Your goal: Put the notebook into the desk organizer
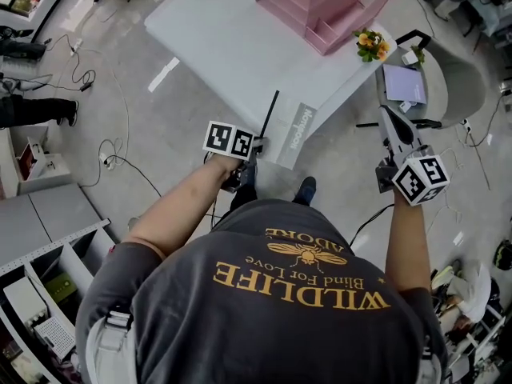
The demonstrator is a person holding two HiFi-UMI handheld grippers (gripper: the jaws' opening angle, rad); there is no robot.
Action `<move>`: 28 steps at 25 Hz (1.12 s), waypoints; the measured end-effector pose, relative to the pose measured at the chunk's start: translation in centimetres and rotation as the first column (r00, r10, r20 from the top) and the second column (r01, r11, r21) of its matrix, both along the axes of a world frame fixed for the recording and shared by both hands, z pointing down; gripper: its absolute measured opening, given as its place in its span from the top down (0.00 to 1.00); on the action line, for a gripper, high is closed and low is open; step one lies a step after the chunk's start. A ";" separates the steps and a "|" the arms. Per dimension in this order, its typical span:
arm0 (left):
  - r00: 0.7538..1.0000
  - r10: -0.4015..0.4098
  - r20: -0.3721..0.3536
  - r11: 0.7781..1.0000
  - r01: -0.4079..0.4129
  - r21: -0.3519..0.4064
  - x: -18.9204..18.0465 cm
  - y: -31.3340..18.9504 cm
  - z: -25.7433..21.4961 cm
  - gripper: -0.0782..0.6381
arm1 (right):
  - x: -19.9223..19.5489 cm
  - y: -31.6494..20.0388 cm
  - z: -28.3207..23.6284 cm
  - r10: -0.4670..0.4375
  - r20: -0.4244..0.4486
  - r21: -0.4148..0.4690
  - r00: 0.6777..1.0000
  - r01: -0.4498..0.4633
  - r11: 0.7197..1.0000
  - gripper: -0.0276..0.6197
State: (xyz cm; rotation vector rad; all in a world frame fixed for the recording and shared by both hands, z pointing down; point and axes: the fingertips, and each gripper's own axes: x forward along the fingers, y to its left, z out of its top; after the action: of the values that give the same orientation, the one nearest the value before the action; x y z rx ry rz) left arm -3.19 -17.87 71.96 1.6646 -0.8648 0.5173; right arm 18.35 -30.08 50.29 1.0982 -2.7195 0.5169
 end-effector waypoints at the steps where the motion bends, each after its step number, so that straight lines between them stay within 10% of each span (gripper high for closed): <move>1: 1.000 0.009 -0.013 1.000 -0.009 0.012 0.3 0.0 -0.8 0.88 | 0.1 -0.2 -0.4 0.000 0.003 0.007 1.000 0.000 1.000 0.96; 12: 0.996 0.070 -0.061 0.964 -0.051 0.261 3.2 -6.4 -13.4 0.88 | 3.0 -4.3 -5.9 -0.015 0.028 0.115 1.000 0.011 0.993 0.96; 28: 0.993 0.116 0.005 0.816 -0.098 0.569 5.4 -19.3 -32.9 0.88 | 3.5 -12.6 -13.2 -0.119 0.010 0.228 0.993 0.113 0.967 0.96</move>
State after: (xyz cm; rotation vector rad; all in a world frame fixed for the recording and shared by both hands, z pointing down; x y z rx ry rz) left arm 2.19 -37.19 39.08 2.2755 -0.9660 0.3180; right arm 21.83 -42.67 37.10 0.9770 -2.8982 0.2057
